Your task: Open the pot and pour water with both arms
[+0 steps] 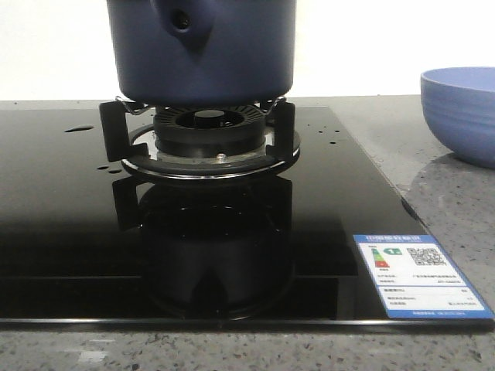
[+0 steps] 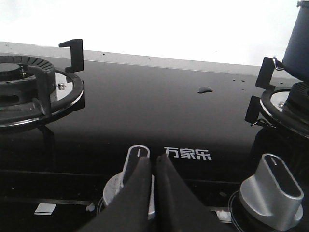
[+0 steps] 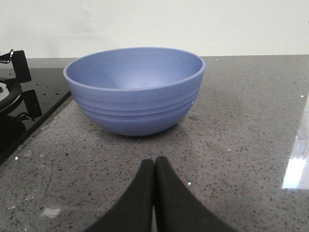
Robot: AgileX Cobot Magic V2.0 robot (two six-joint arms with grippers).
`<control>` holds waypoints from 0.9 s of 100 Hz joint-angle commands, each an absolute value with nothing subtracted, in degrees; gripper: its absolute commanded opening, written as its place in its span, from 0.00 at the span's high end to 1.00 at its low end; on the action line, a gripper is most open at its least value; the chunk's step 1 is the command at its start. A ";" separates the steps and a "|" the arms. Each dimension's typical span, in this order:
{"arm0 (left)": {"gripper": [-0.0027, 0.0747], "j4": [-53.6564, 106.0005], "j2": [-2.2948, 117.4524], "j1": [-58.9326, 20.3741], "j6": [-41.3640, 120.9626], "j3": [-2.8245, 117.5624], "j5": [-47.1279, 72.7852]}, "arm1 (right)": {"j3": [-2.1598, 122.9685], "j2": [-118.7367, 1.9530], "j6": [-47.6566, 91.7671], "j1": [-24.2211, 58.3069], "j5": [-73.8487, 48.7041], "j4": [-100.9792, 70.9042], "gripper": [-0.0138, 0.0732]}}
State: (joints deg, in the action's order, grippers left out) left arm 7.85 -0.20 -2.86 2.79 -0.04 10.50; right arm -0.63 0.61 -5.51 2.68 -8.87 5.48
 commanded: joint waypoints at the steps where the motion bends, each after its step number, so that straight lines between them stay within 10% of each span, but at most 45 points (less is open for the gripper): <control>1: 0.99 8.33 -1.74 -2.71 2.40 -1.95 6.21 | -2.06 1.58 -5.39 2.33 -4.66 6.26 0.89; 90: 0.99 8.40 -1.74 -2.71 2.40 -1.95 4.34 | -2.06 1.58 -5.39 2.33 -4.41 6.26 0.89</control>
State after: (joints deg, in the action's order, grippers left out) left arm 7.85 -0.20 -2.86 2.79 -0.04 10.14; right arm -0.63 0.61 -5.51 2.68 -8.87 5.48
